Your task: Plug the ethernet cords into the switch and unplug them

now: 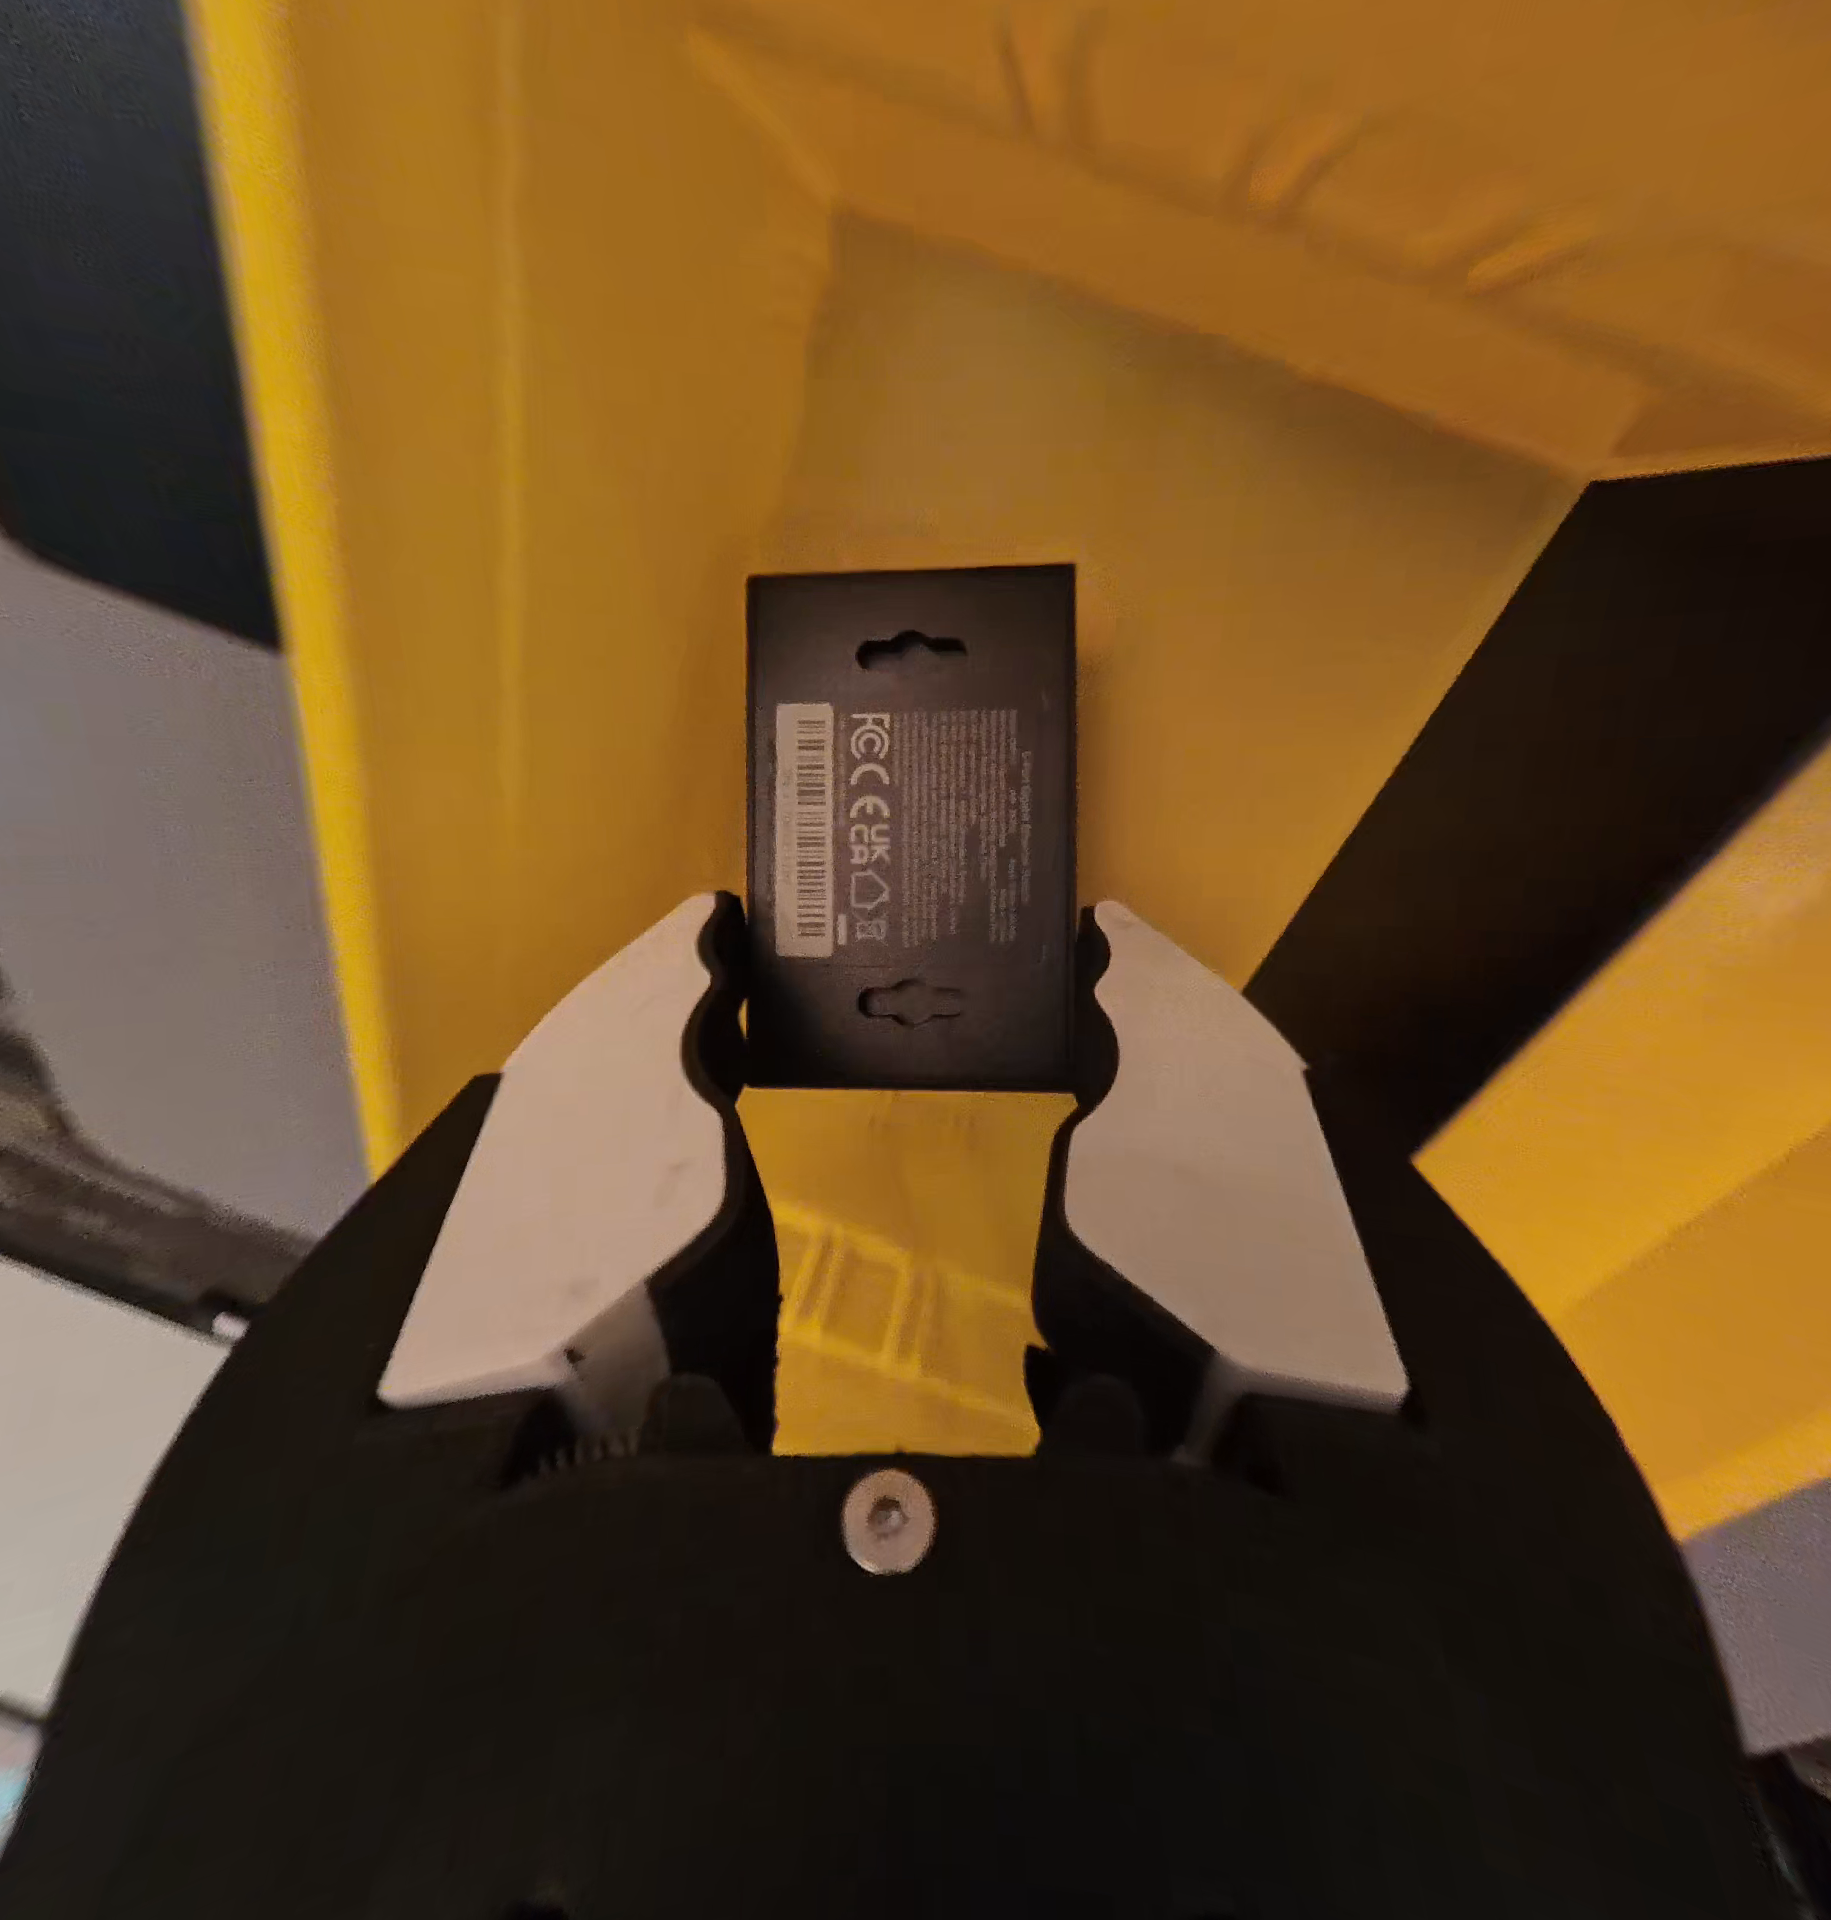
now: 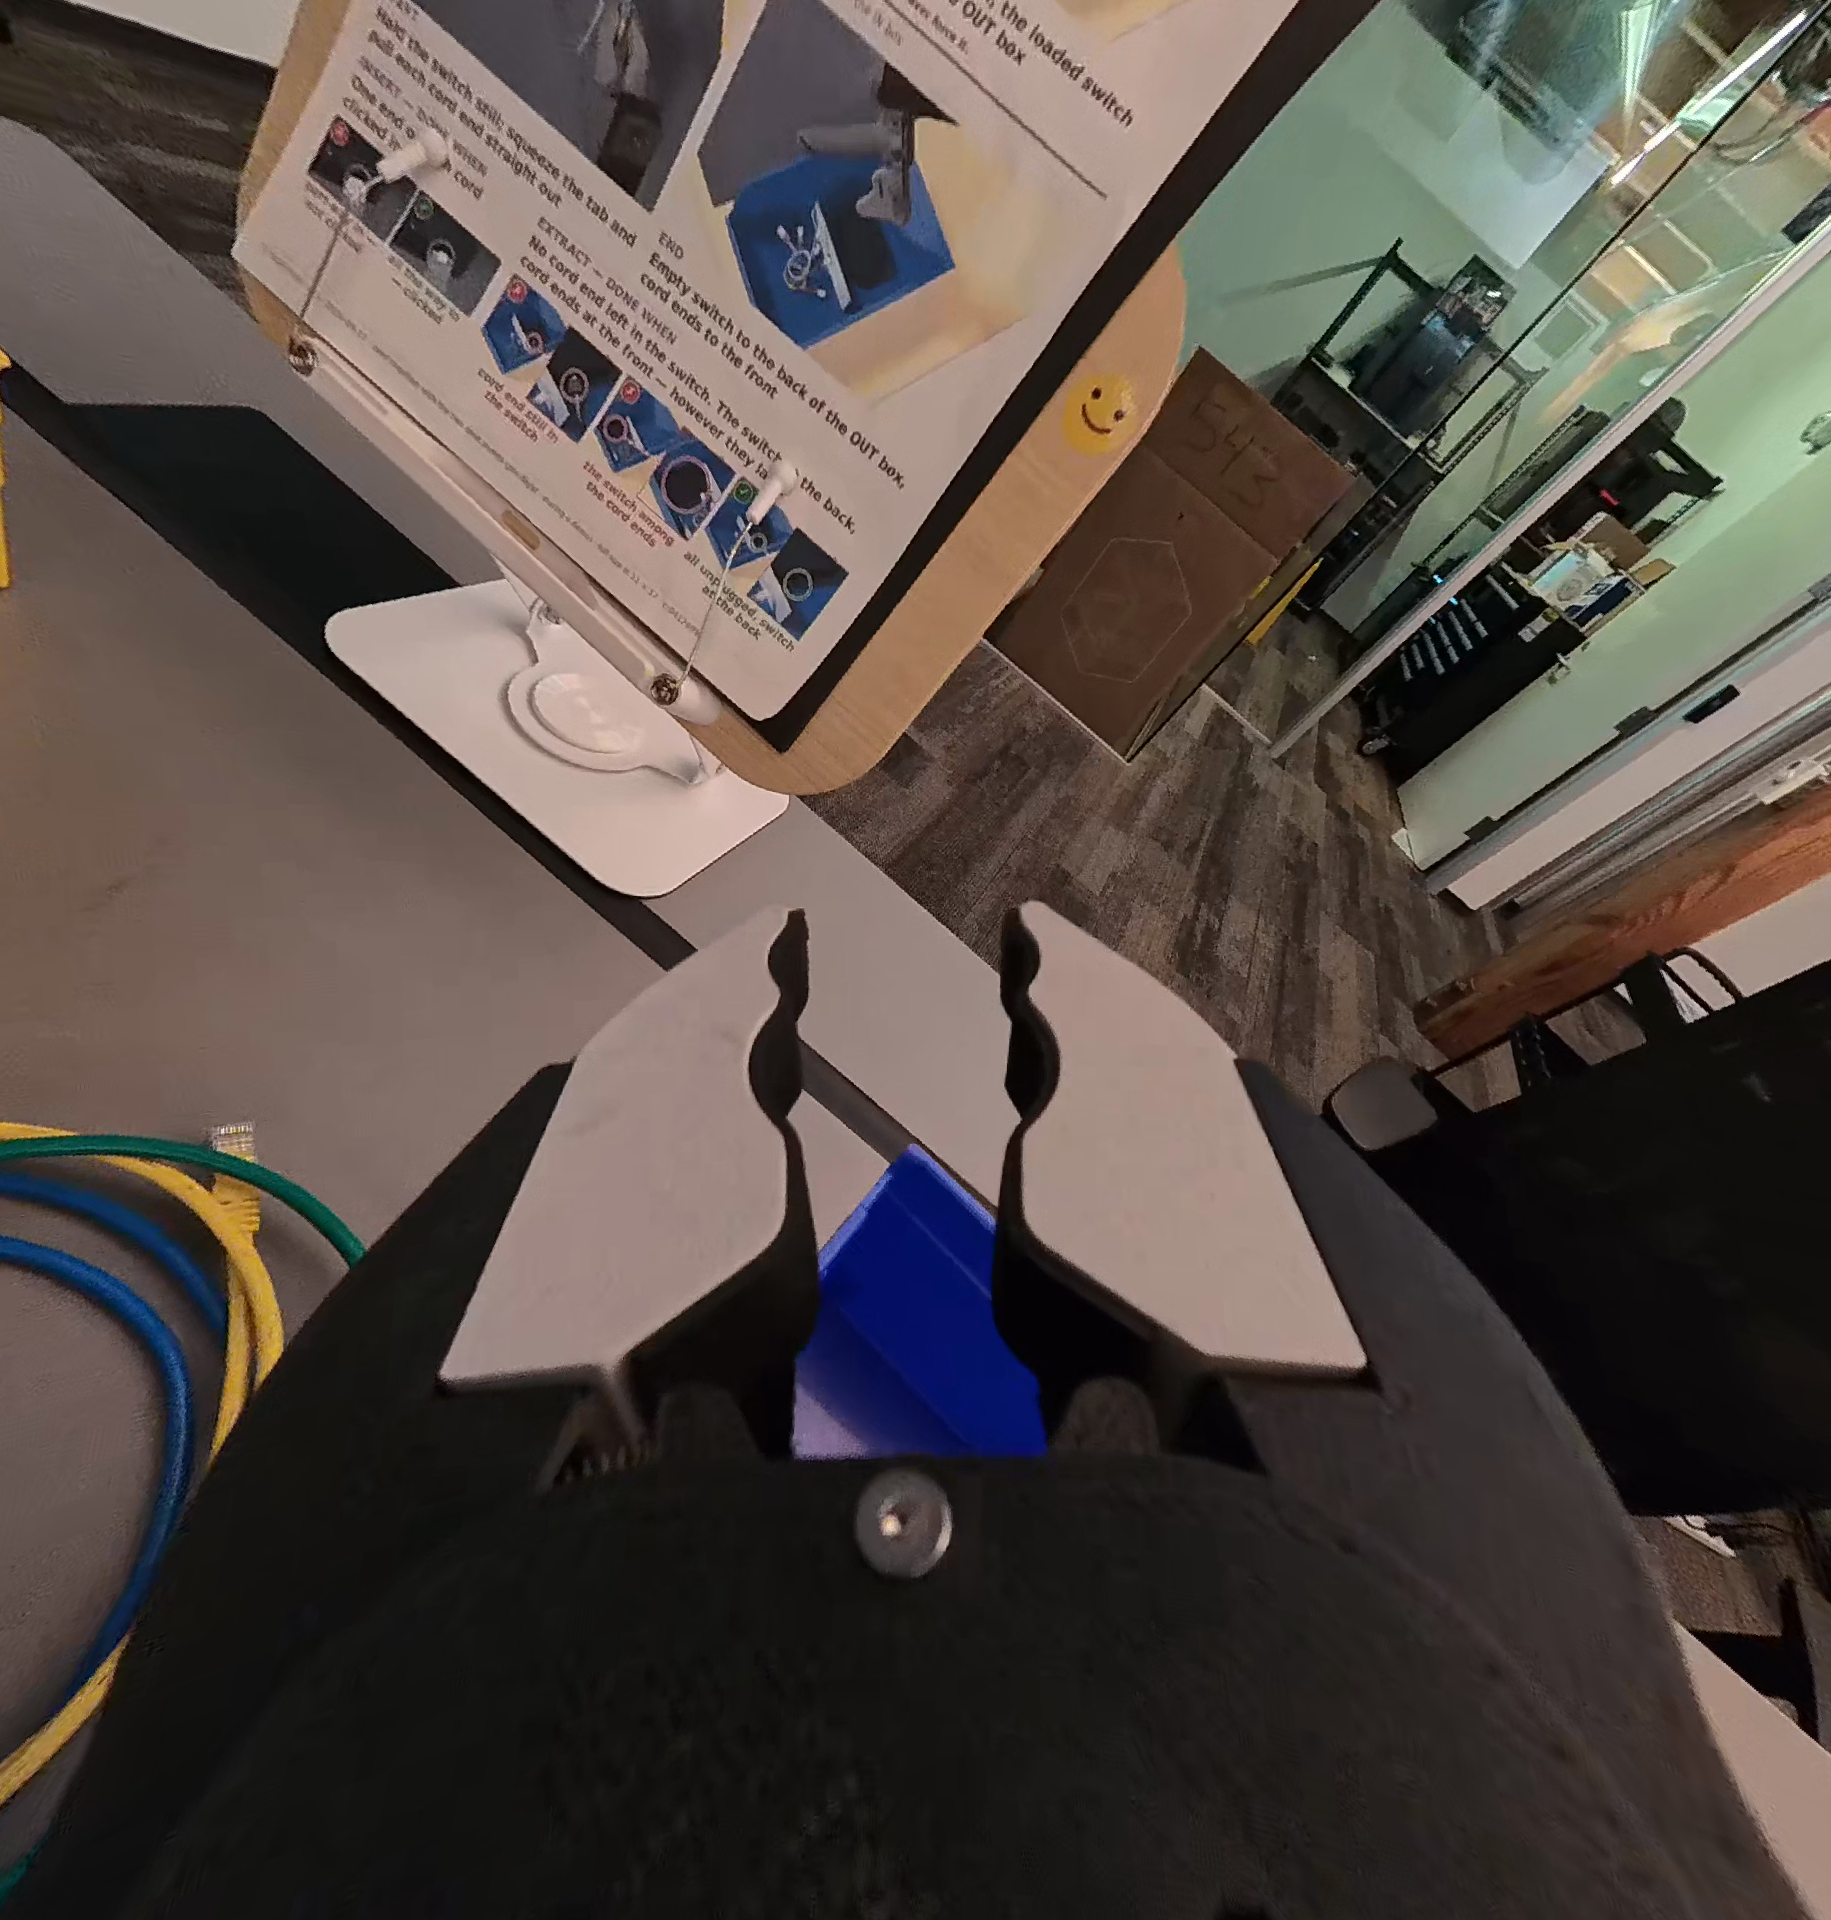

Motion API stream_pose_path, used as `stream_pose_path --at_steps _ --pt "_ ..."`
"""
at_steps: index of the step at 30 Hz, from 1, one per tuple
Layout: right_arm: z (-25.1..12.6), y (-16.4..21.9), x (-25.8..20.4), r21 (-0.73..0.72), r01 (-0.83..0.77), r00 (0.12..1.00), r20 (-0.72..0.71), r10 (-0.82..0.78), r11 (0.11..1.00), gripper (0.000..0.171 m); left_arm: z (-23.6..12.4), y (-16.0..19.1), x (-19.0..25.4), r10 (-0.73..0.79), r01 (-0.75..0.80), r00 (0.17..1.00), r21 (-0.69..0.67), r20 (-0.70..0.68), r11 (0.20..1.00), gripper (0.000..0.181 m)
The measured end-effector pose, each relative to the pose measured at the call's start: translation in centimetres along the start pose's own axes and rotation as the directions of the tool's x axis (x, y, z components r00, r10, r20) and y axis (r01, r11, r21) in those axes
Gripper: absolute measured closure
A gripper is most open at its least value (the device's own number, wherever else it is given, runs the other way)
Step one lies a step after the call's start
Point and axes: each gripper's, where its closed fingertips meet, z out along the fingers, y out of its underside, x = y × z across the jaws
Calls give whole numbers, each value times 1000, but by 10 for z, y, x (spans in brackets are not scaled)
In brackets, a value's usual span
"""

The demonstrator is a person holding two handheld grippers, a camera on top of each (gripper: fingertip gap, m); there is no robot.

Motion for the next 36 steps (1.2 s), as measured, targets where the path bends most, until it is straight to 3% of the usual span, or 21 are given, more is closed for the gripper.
stream_pose_path --at_steps 5,8,11,13,16,19,25,32,36 --pt "-14 -12 3 63 -24 1000 13 24 998 134 -61 5 -2 2 7 991 -64 135 998 122" --pt "-24 -20 6 104 -37 999 14 36 994 134 -110 -10 2 -16 29 974 -52 225 998 121" --pt "-34 -28 8 148 -60 998 25 57 987 134 -154 -62 22 -111 87 960 106 255 991 122" --pt "-40 -36 4 185 -88 995 57 79 979 134 -160 -119 55 -187 140 971 278 150 950 122" --pt "-48 -47 -4 233 -94 992 101 72 968 134 -127 -188 109 -209 207 977 376 -36 903 122" --pt "-56 -50 -4 249 -79 993 103 55 965 134 -72 -212 124 -212 215 976 316 -45 924 122" --pt "-75 -61 3 336 -166 980 164 116 927 134 0 -201 134 -265 273 962 167 -69 947 122" --pt "-80 -63 3 358 -201 970 203 134 912 134 21 -173 146 -296 299 953 38 -64 954 122" --pt "-82 -64 3 363 -201 969 208 131 910 134 17 -174 143 -305 307 952 73 -39 949 120"
